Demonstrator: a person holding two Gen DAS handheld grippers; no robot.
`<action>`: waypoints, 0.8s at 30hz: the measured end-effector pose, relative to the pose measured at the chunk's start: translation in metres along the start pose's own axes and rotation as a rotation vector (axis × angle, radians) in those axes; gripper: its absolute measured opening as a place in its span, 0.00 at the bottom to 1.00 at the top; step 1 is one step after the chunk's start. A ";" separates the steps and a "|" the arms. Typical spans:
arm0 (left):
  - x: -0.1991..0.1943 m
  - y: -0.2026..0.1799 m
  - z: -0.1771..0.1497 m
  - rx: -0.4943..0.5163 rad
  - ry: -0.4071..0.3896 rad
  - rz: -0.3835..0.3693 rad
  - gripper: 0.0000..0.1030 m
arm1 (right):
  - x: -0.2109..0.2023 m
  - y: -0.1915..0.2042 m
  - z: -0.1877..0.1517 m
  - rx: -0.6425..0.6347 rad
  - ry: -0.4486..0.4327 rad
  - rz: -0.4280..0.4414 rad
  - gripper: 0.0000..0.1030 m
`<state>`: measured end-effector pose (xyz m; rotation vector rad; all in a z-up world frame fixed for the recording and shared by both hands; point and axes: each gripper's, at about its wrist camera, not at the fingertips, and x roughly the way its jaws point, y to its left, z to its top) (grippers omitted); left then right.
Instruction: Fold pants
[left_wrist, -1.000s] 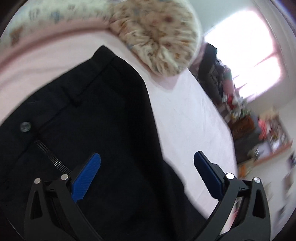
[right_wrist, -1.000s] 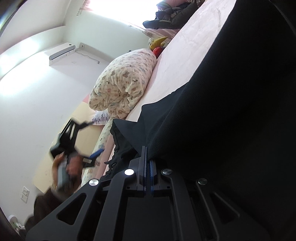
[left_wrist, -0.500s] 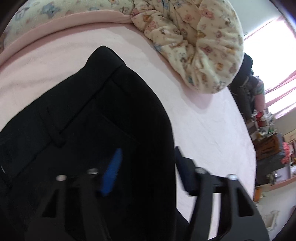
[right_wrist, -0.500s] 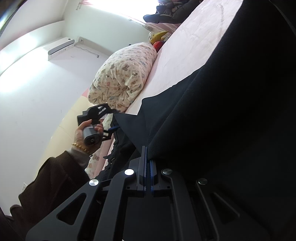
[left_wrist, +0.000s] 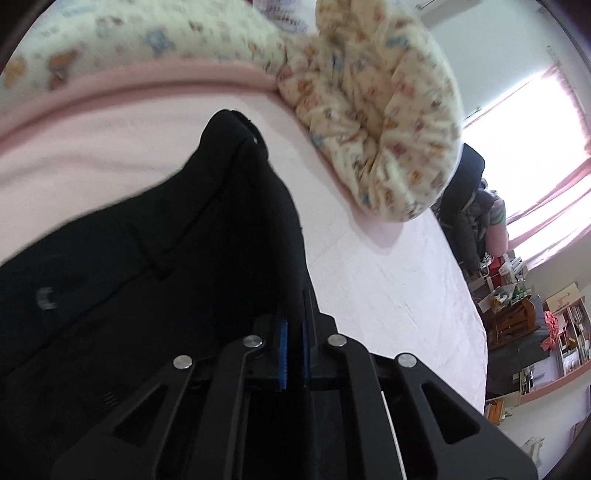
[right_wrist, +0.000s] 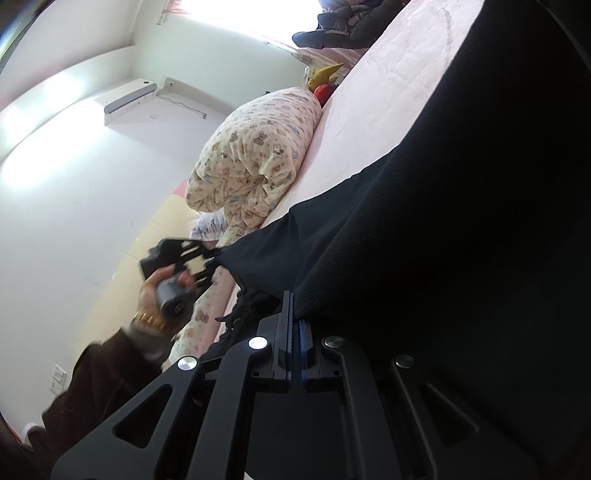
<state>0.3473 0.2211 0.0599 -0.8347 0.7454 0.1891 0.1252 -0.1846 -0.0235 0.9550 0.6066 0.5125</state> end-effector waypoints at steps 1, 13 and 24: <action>-0.012 0.002 -0.002 0.004 -0.012 -0.009 0.05 | -0.001 0.000 0.001 0.003 -0.004 0.007 0.02; -0.149 0.076 -0.050 -0.012 -0.065 -0.072 0.05 | -0.067 0.028 0.024 -0.020 -0.047 0.030 0.02; -0.189 0.139 -0.126 0.011 -0.110 -0.064 0.05 | -0.108 0.032 0.007 -0.046 -0.005 -0.054 0.02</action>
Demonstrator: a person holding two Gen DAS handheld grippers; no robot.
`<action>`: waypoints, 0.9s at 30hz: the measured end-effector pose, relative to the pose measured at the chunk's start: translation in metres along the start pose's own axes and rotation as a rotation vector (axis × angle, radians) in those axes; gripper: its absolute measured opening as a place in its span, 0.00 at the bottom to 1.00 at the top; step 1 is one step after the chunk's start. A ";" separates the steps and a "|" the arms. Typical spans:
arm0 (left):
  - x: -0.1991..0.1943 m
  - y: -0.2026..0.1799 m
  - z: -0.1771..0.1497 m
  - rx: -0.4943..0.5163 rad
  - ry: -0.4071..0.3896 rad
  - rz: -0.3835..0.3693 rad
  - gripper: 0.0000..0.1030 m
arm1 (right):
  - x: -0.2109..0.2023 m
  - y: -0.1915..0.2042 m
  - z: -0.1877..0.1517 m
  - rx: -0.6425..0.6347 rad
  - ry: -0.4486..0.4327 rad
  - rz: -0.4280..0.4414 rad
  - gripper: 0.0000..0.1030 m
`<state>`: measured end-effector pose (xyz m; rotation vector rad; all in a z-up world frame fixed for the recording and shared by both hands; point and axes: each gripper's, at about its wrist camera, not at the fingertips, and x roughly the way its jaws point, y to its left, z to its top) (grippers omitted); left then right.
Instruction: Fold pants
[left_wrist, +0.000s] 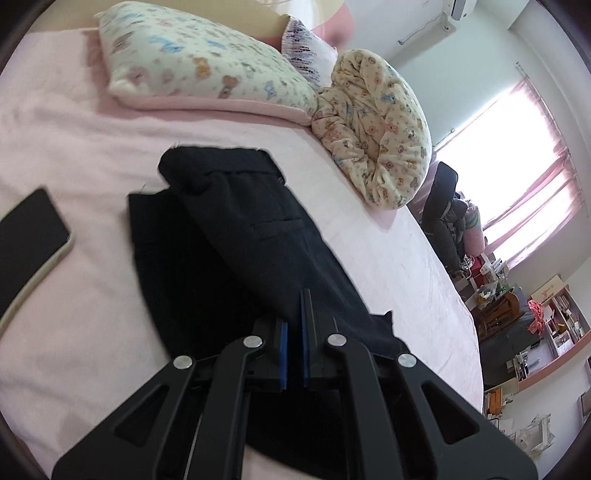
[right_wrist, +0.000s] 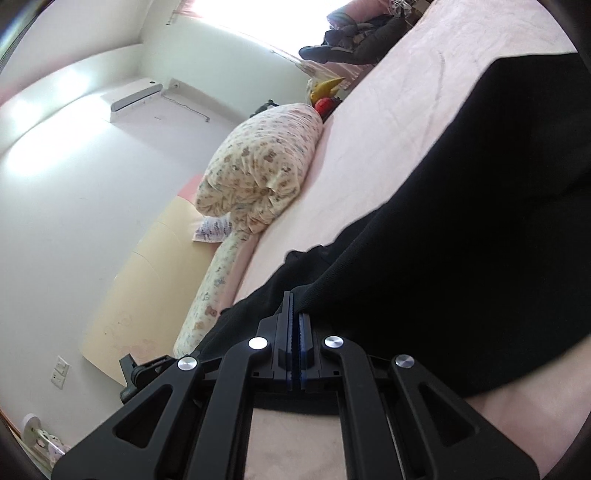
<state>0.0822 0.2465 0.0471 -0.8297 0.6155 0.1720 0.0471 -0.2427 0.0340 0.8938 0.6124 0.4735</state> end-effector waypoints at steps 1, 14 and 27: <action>-0.001 0.004 -0.004 -0.006 -0.002 -0.002 0.05 | 0.003 -0.001 -0.001 0.003 0.001 -0.005 0.02; 0.006 0.051 -0.049 -0.143 -0.017 0.054 0.07 | 0.008 -0.028 -0.033 -0.002 0.100 -0.191 0.02; -0.056 0.034 -0.090 -0.099 -0.283 0.087 0.86 | -0.067 -0.039 -0.007 0.110 0.076 -0.160 0.47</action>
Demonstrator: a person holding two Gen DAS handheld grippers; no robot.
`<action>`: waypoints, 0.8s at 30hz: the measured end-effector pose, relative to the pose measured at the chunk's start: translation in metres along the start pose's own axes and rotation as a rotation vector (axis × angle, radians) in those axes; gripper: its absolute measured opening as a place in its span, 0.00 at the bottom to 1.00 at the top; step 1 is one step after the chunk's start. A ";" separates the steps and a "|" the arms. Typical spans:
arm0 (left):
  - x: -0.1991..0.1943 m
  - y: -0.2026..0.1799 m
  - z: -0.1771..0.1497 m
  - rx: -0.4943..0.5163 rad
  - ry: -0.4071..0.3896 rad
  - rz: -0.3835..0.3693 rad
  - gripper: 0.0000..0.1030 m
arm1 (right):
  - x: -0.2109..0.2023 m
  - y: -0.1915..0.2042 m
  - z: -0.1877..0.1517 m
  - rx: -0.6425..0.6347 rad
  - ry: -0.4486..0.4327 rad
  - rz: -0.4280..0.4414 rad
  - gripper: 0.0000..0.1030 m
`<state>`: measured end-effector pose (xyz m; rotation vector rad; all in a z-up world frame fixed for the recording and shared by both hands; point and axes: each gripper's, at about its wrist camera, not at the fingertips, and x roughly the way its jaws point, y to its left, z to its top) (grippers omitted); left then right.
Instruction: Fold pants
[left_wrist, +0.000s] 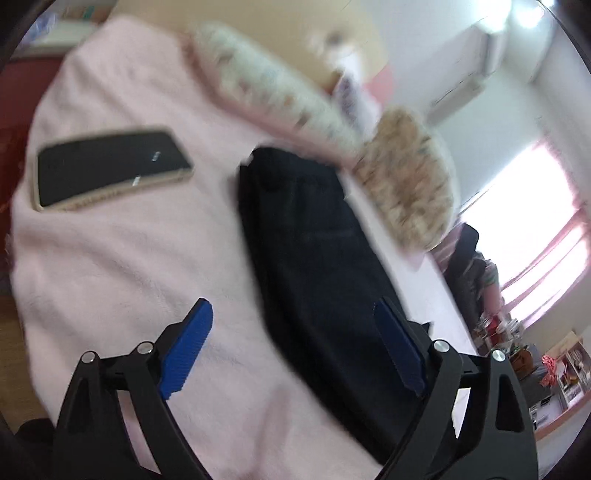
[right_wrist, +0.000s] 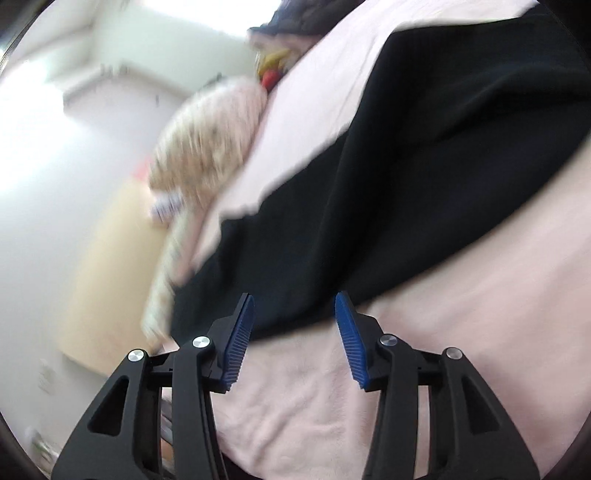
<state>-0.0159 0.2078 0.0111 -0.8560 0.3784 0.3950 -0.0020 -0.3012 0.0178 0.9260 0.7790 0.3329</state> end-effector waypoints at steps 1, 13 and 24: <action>-0.008 -0.009 -0.004 0.040 -0.036 -0.015 0.87 | -0.015 -0.009 0.009 0.050 -0.049 0.018 0.47; 0.007 -0.125 -0.102 0.716 0.138 -0.250 0.98 | -0.052 -0.100 0.078 0.357 -0.210 -0.093 0.46; 0.023 -0.115 -0.113 0.713 0.205 -0.182 0.98 | -0.047 -0.106 0.093 0.408 -0.259 -0.222 0.32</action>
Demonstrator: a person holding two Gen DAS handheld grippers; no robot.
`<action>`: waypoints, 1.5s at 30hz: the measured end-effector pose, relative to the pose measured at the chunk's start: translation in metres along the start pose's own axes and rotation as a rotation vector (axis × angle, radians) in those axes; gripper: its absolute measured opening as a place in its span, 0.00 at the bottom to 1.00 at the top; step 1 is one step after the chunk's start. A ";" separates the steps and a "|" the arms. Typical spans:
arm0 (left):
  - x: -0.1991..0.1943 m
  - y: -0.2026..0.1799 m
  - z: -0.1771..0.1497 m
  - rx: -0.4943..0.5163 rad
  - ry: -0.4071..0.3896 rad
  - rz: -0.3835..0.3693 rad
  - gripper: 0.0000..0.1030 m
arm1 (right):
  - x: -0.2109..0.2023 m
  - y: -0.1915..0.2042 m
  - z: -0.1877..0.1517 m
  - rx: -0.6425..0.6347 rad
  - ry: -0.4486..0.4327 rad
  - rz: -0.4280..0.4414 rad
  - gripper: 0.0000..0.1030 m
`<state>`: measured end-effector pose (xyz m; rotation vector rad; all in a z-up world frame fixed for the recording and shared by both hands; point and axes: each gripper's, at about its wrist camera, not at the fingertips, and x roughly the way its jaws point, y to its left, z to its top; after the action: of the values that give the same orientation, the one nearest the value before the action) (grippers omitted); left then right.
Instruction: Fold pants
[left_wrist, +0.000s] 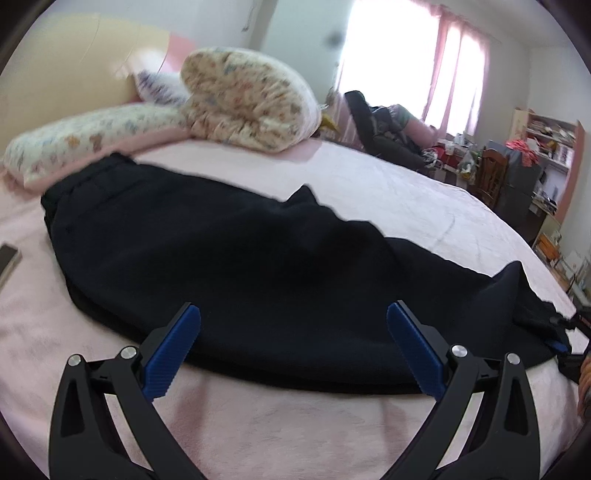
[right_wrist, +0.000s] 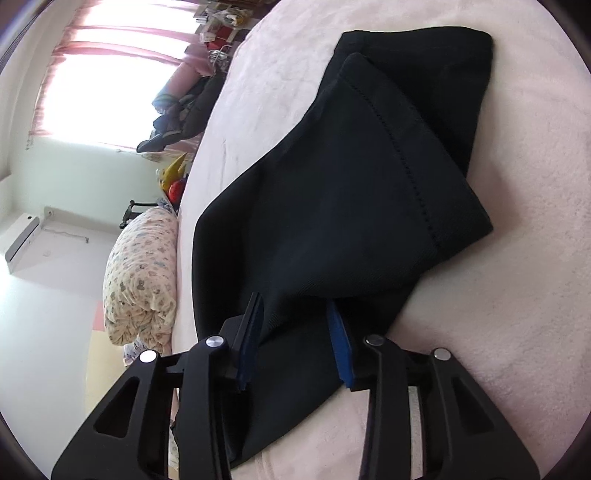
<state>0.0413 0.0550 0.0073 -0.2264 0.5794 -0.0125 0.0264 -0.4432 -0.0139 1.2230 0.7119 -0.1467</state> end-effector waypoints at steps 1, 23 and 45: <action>0.001 0.004 0.000 -0.019 0.008 0.001 0.98 | -0.001 -0.001 -0.002 0.008 0.006 -0.013 0.32; 0.011 0.012 -0.004 -0.075 0.057 0.004 0.98 | -0.045 0.064 0.042 -0.369 -0.376 -0.133 0.05; 0.011 0.011 -0.004 -0.082 0.064 0.002 0.98 | -0.100 -0.066 0.084 0.139 -0.394 -0.116 0.43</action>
<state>0.0480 0.0637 -0.0044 -0.3054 0.6443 0.0063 -0.0472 -0.5689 0.0032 1.2370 0.4326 -0.5260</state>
